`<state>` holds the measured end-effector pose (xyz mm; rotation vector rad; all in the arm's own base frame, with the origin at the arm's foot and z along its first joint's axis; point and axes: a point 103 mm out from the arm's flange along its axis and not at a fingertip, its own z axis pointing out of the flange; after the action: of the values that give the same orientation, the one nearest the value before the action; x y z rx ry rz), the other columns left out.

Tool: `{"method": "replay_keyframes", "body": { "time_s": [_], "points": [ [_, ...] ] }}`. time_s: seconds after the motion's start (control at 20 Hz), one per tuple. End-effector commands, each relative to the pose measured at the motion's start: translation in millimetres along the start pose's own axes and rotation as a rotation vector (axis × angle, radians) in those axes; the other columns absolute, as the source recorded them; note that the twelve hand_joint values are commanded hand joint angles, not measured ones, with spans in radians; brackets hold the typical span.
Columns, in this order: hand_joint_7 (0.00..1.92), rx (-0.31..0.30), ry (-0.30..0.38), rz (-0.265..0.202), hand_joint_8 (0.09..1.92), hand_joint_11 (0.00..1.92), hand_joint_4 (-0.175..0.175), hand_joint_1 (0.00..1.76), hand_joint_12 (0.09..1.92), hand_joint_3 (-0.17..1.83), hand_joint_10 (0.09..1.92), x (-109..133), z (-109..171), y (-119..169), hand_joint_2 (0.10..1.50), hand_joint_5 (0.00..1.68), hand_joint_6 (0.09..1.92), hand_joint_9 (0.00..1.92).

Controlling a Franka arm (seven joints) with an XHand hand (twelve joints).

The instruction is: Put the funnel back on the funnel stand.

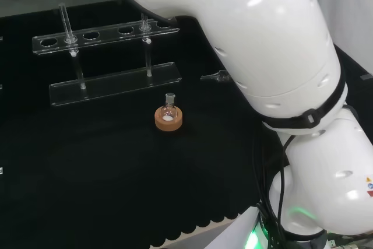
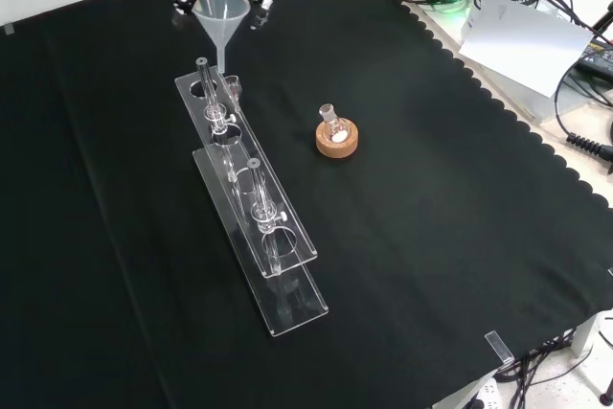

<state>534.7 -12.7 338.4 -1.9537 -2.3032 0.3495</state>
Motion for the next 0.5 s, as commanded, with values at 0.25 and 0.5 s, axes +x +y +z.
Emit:
{"method": "replay_keyframes", "body": {
  "time_s": [0.25,0.5],
  "points": [
    [0.67,0.013,0.010,-0.017,0.65,0.86,-0.016,0.87,1.18,0.63,0.35,-12,7,41,0.70,0.85,0.63,1.12],
    [0.67,0.031,0.005,-0.009,0.65,0.86,-0.017,0.87,1.18,0.63,0.35,-13,13,42,0.70,0.85,0.63,1.12]
  ]
}}
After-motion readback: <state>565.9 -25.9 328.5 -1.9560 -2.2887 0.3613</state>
